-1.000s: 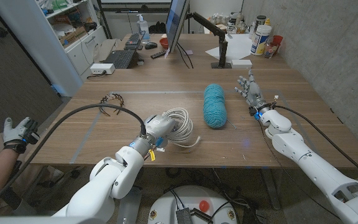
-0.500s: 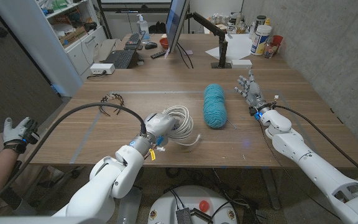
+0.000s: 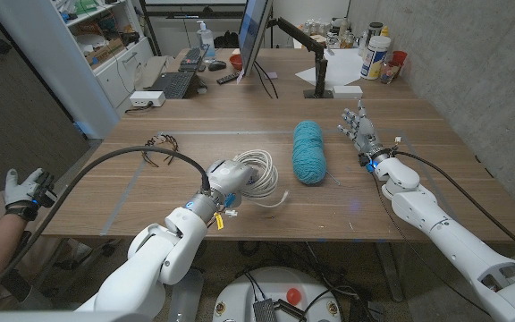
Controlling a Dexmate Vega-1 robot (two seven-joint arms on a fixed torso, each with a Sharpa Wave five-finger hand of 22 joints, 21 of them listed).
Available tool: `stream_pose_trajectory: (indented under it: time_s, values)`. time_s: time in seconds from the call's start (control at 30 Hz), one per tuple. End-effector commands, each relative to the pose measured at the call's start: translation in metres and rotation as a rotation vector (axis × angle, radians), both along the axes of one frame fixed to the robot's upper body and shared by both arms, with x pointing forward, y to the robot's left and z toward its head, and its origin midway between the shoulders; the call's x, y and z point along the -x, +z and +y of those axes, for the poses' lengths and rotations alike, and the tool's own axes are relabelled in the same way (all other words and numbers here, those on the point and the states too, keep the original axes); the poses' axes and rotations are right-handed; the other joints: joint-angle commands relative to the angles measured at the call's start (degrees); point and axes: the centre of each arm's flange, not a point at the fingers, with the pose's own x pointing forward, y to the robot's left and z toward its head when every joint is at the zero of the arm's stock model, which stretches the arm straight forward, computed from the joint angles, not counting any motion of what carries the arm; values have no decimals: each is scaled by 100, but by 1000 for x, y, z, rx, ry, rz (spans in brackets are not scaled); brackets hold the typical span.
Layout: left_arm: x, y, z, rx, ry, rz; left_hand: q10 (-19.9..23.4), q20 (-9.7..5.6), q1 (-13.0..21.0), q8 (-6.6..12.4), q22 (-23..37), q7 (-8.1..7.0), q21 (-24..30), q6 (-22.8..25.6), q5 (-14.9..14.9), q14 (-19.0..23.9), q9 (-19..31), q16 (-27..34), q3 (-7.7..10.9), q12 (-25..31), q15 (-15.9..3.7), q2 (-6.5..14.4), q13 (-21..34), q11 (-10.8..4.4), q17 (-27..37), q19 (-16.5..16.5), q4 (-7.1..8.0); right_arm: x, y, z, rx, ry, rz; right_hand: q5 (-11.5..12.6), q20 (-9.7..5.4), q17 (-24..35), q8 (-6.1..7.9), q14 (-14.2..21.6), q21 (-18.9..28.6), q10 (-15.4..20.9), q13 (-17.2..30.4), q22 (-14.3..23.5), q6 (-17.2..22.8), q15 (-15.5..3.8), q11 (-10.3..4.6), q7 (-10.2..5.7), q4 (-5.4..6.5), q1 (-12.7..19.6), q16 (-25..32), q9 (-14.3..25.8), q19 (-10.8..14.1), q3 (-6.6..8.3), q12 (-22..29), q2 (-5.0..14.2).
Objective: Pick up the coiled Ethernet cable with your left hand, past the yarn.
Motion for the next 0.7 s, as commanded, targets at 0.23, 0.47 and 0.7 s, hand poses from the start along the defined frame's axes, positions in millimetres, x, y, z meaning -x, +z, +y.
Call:
stream_pose_trajectory:
  time_s: [0.23,0.47,0.7]
  values:
    - [1,5,0,-1,-13,-9,48,-110,8,39,-69,2,74,90,22,624,3,17,444,57,-931,5,17,2,2074,-25,350,0,0,0,-1,1,3,37,-18,13,17,-54,37,-43,-4,11,-28,-12,16,20,17,29,30,14,-21,-10,38,266]
    - [2,7,0,-2,-12,-16,50,-104,8,50,-109,5,112,99,21,646,16,23,458,63,-927,-1,16,6,2105,-36,349,0,0,0,0,2,4,37,-18,13,18,-48,38,-42,-4,11,-26,1,15,18,17,28,33,14,-20,-11,39,266]
    - [2,9,0,-16,-19,-15,54,-101,0,50,-145,-8,146,108,20,648,12,14,472,73,-933,-6,25,-2,2126,-46,353,0,0,1,1,4,2,37,-17,14,18,-54,38,-45,-4,11,-27,-6,18,16,18,27,32,14,-22,-13,39,266]
